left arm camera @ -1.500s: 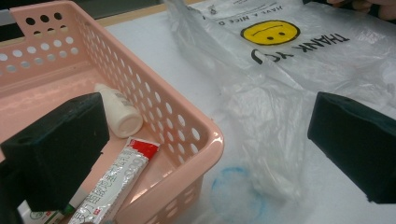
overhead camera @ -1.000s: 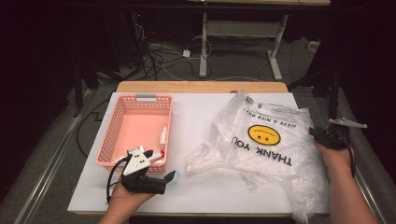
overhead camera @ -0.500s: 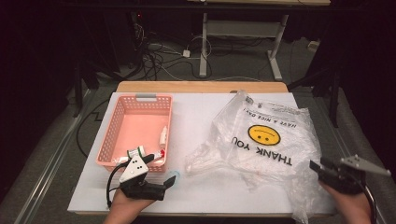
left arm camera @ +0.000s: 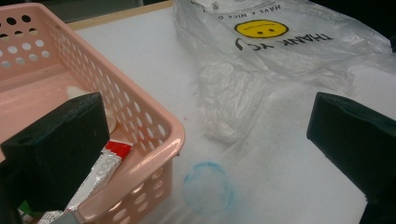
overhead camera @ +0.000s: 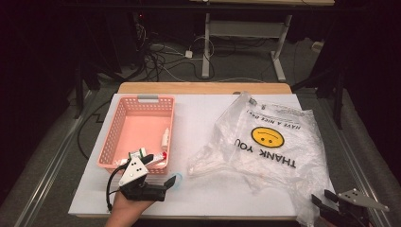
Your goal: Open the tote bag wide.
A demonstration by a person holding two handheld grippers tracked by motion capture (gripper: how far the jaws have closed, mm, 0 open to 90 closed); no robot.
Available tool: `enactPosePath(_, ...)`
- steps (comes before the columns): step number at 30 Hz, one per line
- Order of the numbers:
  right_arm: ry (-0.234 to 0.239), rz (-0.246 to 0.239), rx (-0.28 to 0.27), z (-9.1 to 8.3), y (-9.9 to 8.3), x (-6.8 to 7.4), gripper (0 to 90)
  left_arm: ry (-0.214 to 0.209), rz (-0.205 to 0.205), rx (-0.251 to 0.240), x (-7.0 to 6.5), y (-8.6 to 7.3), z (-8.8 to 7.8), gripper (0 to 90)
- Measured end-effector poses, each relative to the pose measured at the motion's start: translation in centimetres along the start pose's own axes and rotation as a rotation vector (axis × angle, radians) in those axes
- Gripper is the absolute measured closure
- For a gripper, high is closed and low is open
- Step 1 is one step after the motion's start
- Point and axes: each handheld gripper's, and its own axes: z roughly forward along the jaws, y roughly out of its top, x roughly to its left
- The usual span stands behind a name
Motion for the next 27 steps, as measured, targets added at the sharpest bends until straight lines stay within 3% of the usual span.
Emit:
enactPosePath(3, -0.002, -0.028, 0.001, -0.1, -0.1, 0.5, 76.3, -0.003, 0.004, 0.008, 0.0, -0.1, 0.1, 0.0)
enactPosePath(4, 0.015, -0.036, 0.004, -0.2, -0.1, 0.8, 89.0, -0.006, 0.001, 0.011, 0.0, -0.1, 0.2, 0.0)
enactPosePath(9, 0.057, -0.003, -0.012, -0.3, -0.2, 0.3, 90.0, -0.009, 0.003, 0.016, 0.0, -0.1, 0.3, 0.0)
enactPosePath(13, 0.081, -0.015, -0.03, -0.6, 0.2, 0.9, 90.0, -0.005, -0.003, 0.01, 0.1, -0.1, 0.3, 0.0)
enactPosePath(17, 0.127, -0.04, -0.061, -0.9, 0.9, 2.2, 90.0, -0.003, -0.008, 0.012, 0.4, -0.1, 0.4, 0.0)
enactPosePath(18, 0.14, -0.058, -0.068, -0.9, 1.3, 3.2, 90.0, -0.003, -0.008, 0.013, 0.4, -0.1, 0.4, 0.0)
enactPosePath(27, 0.19, -0.119, -0.081, 0.4, 3.1, 6.9, 90.0, 0.03, -0.011, 0.028, 0.6, 0.0, 0.4, 0.0)
